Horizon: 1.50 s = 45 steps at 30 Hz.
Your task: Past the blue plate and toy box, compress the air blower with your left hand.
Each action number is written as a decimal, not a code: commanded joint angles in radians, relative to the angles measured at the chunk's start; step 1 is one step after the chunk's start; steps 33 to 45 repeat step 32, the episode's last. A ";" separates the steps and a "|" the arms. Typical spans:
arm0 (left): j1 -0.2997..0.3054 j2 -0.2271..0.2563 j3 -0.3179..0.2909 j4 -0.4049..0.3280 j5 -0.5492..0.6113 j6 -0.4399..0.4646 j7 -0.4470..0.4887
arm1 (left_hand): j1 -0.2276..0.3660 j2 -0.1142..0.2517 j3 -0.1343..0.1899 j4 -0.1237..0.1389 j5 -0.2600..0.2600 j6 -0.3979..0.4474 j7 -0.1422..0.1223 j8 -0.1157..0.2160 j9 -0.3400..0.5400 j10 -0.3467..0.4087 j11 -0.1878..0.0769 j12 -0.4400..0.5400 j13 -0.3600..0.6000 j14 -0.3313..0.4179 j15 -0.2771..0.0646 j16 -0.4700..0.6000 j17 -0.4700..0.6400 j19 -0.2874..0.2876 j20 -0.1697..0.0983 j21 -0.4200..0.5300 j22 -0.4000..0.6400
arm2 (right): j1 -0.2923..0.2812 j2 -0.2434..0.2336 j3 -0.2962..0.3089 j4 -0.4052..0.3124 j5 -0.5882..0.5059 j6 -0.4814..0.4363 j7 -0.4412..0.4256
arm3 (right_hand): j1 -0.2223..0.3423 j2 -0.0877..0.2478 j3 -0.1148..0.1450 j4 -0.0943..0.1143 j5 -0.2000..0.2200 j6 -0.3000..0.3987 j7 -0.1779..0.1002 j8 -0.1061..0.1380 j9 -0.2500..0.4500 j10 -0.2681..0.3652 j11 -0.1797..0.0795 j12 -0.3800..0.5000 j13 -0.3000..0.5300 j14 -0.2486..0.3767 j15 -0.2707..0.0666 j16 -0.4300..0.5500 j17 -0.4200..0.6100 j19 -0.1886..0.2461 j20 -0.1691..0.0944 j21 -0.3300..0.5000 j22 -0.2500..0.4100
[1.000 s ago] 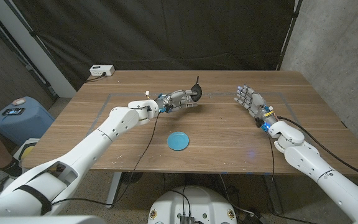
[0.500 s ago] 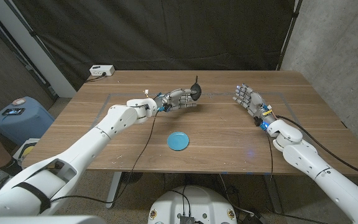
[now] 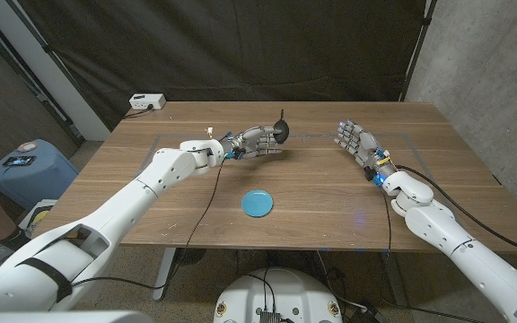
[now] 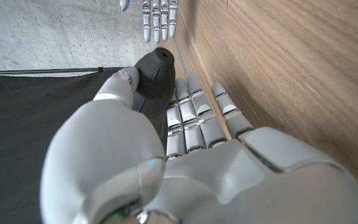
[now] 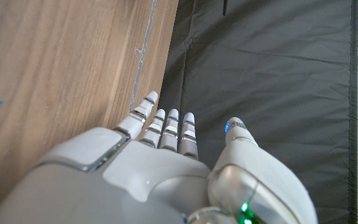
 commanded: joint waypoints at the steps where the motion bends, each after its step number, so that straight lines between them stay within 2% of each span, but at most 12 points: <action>1: -0.024 0.002 0.009 0.029 0.013 0.003 -0.040 | -0.013 0.003 0.000 -0.001 -0.002 -0.005 -0.003 -0.008 0.003 -0.010 0.001 -0.004 0.005 -0.007 0.002 -0.001 0.003 -0.005 -0.002 -0.004 0.003 | 0.008 0.013 -0.008 0.006 -0.007 0.004 -0.012 | -0.008 0.004 0.002 -0.008 -0.001 0.007 0.000 0.003 0.000 0.004 -0.001 0.000 0.001 0.006 -0.018 0.002 0.001 0.011 -0.011 -0.001 0.003; 18: -0.021 -0.004 0.011 0.012 0.020 0.007 -0.035 | -0.012 0.010 0.004 -0.011 -0.005 0.005 -0.004 -0.014 0.009 -0.002 -0.002 -0.004 0.008 -0.005 0.000 0.002 0.001 -0.004 -0.002 -0.002 0.004 | -0.018 0.004 0.008 -0.012 -0.003 0.022 -0.018 | -0.008 0.004 0.003 -0.009 -0.001 0.008 0.000 0.003 0.000 0.005 -0.002 0.000 0.001 0.005 -0.019 0.002 0.001 0.011 -0.012 -0.001 0.003; 32: -0.012 -0.013 0.012 0.007 0.022 -0.001 -0.018 | -0.007 0.015 0.009 -0.023 -0.006 0.018 -0.009 -0.017 0.013 0.002 -0.004 -0.004 0.011 -0.003 -0.002 0.006 0.000 -0.002 -0.004 -0.001 0.004 | -0.002 0.003 0.010 0.017 0.007 0.022 0.009 | -0.009 0.004 0.003 -0.009 -0.001 0.008 0.000 0.003 0.000 0.006 -0.002 0.001 0.001 0.006 -0.019 0.002 0.001 0.011 -0.012 -0.001 0.003; 45: -0.012 -0.013 0.012 0.007 0.022 -0.001 -0.018 | -0.007 0.015 0.009 -0.023 -0.006 0.018 -0.009 -0.017 0.013 0.002 -0.004 -0.004 0.011 -0.003 -0.002 0.006 0.000 -0.002 -0.004 -0.001 0.004 | -0.002 0.003 0.010 0.017 0.007 0.022 0.009 | -0.009 0.004 0.003 -0.009 -0.001 0.008 0.000 0.003 0.000 0.006 -0.002 0.001 0.001 0.006 -0.019 0.002 0.001 0.011 -0.012 -0.001 0.003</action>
